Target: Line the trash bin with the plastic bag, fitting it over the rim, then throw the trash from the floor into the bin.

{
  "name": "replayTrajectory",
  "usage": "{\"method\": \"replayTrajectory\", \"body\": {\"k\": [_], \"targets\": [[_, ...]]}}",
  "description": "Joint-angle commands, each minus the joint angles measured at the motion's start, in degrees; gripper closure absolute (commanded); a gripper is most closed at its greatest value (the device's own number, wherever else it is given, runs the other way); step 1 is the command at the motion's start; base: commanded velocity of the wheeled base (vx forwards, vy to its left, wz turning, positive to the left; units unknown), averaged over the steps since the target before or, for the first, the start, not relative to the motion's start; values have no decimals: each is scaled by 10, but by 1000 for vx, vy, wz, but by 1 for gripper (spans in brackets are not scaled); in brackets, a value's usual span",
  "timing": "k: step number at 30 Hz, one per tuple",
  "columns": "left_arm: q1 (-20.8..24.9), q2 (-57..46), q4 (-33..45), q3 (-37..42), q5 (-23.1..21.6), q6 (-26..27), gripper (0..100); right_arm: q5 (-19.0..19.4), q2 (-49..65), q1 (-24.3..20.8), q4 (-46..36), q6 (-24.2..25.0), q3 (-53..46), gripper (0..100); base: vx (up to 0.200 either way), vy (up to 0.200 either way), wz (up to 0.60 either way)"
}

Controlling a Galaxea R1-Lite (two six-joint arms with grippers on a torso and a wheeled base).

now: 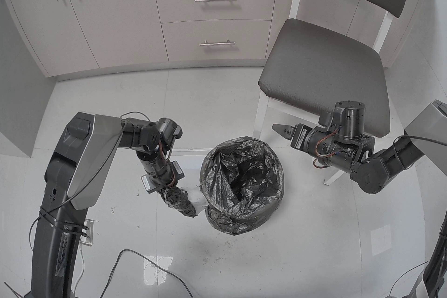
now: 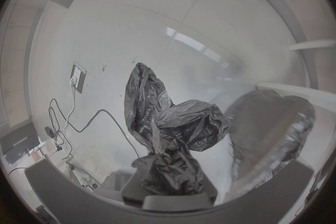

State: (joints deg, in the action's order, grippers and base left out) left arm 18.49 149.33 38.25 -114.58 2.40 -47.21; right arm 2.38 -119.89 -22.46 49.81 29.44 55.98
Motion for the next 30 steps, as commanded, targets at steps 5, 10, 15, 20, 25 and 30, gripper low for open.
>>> {"method": "replayTrajectory", "body": {"k": [5, 10, 15, 20, 25, 30], "targets": [[59, -98, 34, 0, 0, 3, 100, 1, 33, 1, -1, 0, -8, 0, 0, 0, 0], [79, -119, 53, 0, 0, 4, 100, 1, 42, 1, 0, 0, -10, 0, 0, 0, 0], [105, -129, 67, 0, 0, 3, 100, 1, 47, 0, 0, 0, -11, 0, 0, 0, 0], [128, -128, 66, 0, 1, 4, 100, 1, 48, 0, 0, 0, -12, 0, 0, 0, 0], [153, -122, 49, 0, 5, 3, 100, 1, 48, 0, 1, 0, -12, 0, 0, 0, 0], [182, -108, -17, 0, 22, 20, 100, 1, 48, 0, 1, 0, -12, 0, 0, 0, 0]]}}
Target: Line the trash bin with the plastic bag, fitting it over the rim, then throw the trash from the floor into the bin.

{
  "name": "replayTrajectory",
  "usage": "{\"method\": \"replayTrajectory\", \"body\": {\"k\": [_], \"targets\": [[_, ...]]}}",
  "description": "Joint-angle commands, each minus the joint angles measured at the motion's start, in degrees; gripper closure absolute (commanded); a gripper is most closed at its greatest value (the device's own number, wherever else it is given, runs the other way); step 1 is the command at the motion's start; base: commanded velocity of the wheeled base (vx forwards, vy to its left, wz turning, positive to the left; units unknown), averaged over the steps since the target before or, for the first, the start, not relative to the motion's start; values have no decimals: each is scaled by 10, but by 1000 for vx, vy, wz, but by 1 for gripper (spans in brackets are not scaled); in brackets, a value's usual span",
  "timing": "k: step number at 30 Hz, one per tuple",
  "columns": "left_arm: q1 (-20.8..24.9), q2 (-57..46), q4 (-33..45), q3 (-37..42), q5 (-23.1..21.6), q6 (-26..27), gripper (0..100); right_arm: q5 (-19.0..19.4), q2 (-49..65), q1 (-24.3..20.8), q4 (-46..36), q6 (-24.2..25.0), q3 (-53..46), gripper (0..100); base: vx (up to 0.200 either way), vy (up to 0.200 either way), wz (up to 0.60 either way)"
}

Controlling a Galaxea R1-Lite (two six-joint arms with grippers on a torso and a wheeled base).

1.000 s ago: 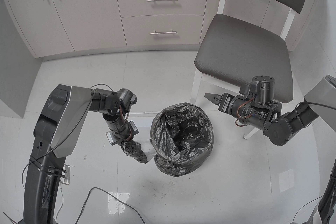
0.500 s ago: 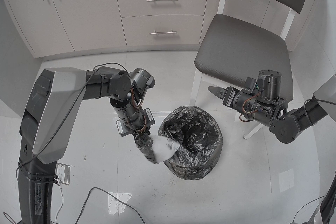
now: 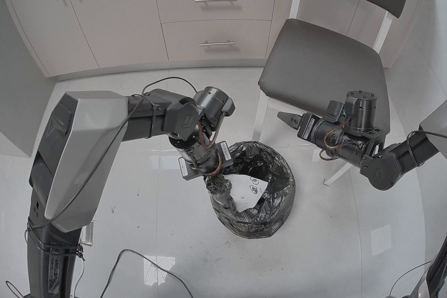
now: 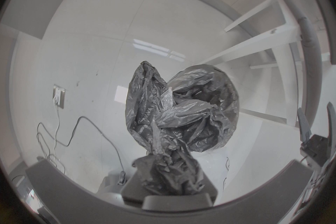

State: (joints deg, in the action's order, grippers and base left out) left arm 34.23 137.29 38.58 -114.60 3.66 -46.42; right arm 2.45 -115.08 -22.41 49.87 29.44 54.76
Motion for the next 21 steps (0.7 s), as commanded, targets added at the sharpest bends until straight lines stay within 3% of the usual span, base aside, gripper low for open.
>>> {"method": "replayTrajectory", "body": {"k": [1, 6, 21], "targets": [[26, 12, -23, 0, 9, 15, 100, 0, -1, 0, 1, 1, 0, 0, 0, 0, 0], [52, 34, -77, 0, 10, 146, 100, 0, -3, -4, 1, 0, -3, 0, 0, 0, 0], [84, 44, -169, 0, 52, 295, 100, 0, 8, -5, 1, -2, -9, 0, 0, 0, 0]]}}
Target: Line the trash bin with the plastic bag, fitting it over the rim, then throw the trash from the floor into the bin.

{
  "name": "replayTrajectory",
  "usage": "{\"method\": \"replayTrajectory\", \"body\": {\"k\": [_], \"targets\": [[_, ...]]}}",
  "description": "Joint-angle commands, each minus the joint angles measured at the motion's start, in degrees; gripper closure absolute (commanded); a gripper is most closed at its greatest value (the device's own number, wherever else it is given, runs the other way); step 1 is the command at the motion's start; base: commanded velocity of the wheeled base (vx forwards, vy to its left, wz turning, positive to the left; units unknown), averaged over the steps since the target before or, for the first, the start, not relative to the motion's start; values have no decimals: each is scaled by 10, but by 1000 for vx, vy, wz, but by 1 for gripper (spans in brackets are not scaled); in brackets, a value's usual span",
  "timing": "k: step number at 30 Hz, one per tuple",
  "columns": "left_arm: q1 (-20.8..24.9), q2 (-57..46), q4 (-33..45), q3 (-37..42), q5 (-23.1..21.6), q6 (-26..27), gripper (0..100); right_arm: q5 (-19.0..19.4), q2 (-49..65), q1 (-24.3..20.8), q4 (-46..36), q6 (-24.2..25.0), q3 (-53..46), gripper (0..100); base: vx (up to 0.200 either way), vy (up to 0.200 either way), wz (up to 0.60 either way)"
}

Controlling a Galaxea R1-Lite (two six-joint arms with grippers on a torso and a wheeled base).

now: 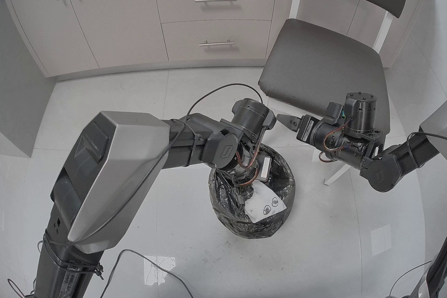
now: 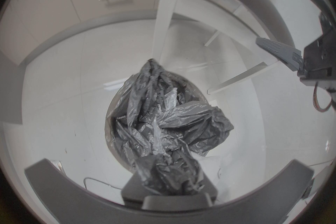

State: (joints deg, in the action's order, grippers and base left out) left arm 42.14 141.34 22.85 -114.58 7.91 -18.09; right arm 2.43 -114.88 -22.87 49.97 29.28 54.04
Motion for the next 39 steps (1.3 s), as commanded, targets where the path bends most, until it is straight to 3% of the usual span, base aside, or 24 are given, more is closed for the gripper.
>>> {"method": "replayTrajectory", "body": {"k": [1, 11, 12, 29, 34, 39], "targets": [[5, 3, -11, 0, 10, 12, 100, 0, 6, -1, 0, 0, -2, 0, 0, 0, 0], [0, 6, -16, 0, 28, 27, 100, 0, 12, -2, 0, 0, -4, 0, 0, 0, 0], [0, 7, -16, 0, 33, 30, 0, 0, 12, -1, 0, 0, -4, 0, 0, 0, 0], [-4, 4, -29, 0, 46, 35, 0, -1, 12, -9, 0, -4, -8, 0, 0, 0, 0], [-4, 0, -27, 0, 76, 34, 0, 0, 9, -18, 0, -8, -17, 0, 0, 0, 0], [0, -70, 53, 0, 140, 5, 0, -2, -7, -59, 0, -16, -32, 0, 0, 0, 0]]}}
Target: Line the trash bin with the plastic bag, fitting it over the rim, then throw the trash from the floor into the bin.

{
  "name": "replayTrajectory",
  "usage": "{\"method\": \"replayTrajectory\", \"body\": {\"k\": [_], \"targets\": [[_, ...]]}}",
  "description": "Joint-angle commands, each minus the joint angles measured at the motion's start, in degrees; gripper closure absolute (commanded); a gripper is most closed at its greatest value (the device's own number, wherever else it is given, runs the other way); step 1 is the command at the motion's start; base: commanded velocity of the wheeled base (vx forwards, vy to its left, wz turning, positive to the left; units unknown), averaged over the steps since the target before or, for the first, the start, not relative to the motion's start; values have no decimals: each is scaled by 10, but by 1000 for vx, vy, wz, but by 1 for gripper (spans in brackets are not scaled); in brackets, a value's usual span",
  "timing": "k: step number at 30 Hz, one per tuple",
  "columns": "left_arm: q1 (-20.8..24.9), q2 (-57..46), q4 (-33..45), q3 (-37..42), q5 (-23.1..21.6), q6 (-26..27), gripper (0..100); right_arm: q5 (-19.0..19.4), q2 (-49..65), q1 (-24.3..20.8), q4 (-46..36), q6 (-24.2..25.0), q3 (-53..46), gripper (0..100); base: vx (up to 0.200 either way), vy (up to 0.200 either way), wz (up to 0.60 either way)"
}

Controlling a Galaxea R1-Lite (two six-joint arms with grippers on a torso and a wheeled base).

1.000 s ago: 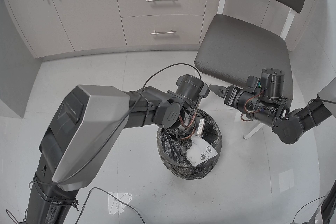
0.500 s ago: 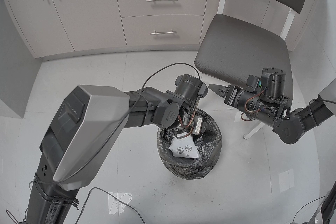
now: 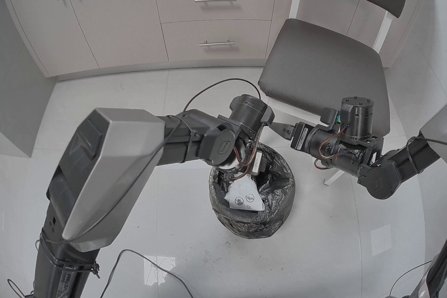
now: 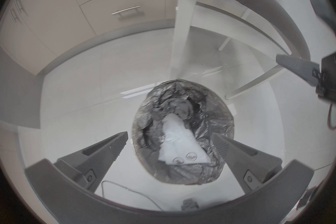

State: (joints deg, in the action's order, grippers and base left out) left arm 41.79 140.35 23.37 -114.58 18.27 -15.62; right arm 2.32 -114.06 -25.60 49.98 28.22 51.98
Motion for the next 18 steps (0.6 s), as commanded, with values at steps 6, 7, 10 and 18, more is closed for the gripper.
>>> {"method": "replayTrajectory", "body": {"k": [6, 7, 10, 18], "targets": [[-17, -204, 278, 0, 55, -27, 0, -6, -64, -72, 0, -50, -22, 100, 0, 0, 0], [-22, -223, 312, 0, 55, -27, 0, -6, -69, -76, 0, -49, -23, 100, 0, 0, 0], [-35, -272, 398, 0, 55, -28, 0, -6, -83, -89, 0, -49, -25, 100, 0, 0, 0], [-254, -402, 666, 0, 47, -161, 0, -118, -165, -131, -20, -53, 62, 100, 0, 0, 0]]}}
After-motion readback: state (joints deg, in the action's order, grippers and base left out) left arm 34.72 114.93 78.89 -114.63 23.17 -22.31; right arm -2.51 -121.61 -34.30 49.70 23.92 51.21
